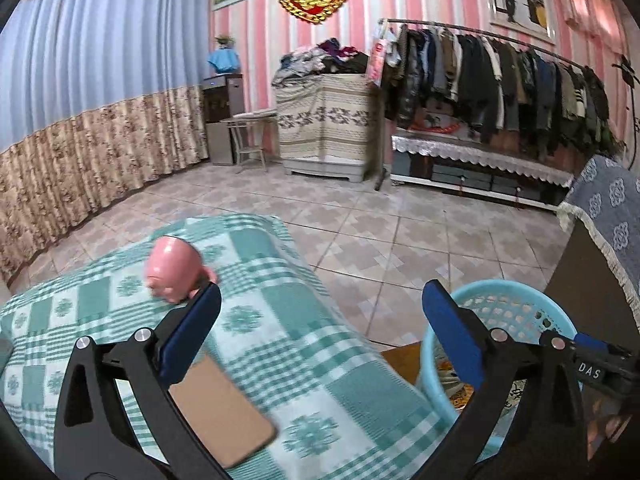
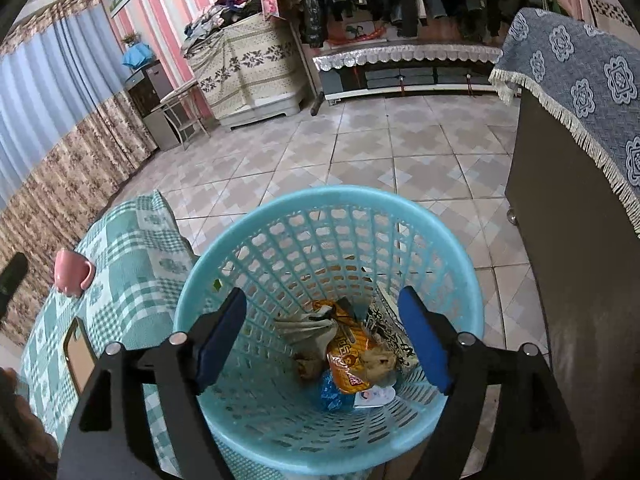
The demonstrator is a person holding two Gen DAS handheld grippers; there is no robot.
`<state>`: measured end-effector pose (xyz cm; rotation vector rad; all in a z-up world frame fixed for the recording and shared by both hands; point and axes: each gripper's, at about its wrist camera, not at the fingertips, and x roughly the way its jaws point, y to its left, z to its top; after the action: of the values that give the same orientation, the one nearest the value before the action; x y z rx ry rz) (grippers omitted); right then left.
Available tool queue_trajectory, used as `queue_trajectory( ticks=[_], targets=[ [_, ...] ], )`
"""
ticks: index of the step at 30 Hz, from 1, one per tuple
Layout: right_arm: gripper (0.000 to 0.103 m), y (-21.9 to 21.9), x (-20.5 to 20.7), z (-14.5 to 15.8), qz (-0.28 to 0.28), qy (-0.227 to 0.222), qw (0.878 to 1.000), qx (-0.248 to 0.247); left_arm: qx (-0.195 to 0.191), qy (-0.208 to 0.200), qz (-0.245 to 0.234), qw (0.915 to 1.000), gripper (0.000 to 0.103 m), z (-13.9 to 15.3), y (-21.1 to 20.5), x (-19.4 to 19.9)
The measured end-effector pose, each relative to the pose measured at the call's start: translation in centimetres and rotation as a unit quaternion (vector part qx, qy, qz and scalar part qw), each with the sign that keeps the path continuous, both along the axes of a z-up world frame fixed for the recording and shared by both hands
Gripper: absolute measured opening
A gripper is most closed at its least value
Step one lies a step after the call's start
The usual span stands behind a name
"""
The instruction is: Collect trash
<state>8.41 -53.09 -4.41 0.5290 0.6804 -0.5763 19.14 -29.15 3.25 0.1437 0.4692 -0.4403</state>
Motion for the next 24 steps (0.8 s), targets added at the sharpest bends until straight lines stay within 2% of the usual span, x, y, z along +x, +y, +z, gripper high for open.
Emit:
queue_trajectory(
  ticks=[2,7,9,13,16,19,24],
  targets=[
    [0.086,1.1,-0.1,0.3,0.000,0.002,1.000,-0.017,0.000,-0.009,0.009,0.9999,0.097,0.7,1.2,-0.3],
    [0.089,3.8,-0.9,2.2,0.010,-0.012,0.999,-0.041,-0.008,-0.031,0.036,0.9989,0.097,3.2,5.9,-2.6],
    [0.095,5.7,-1.4,3.6,0.016,-0.028,0.998,-0.061,-0.008,-0.038,0.047,0.9981,0.098,4.1,7.9,-3.4],
    [0.098,11.2,-2.0,5.7,0.063,-0.054,0.990,-0.110,-0.003,-0.049,0.075,0.9960,0.098,5.4,12.6,-5.4],
    [0.098,15.1,-2.3,6.2,0.109,-0.055,0.981,-0.148,0.002,-0.052,0.100,0.9937,0.098,5.3,15.6,-6.7],
    [0.098,18.7,-3.3,6.6,0.160,-0.066,0.973,-0.155,0.006,-0.046,0.117,0.9921,0.098,4.9,18.3,-7.8],
    [0.098,22.3,-5.8,6.6,0.188,-0.072,0.965,-0.171,0.000,-0.038,0.147,0.9884,0.098,3.9,22.2,-10.0]
  ],
)
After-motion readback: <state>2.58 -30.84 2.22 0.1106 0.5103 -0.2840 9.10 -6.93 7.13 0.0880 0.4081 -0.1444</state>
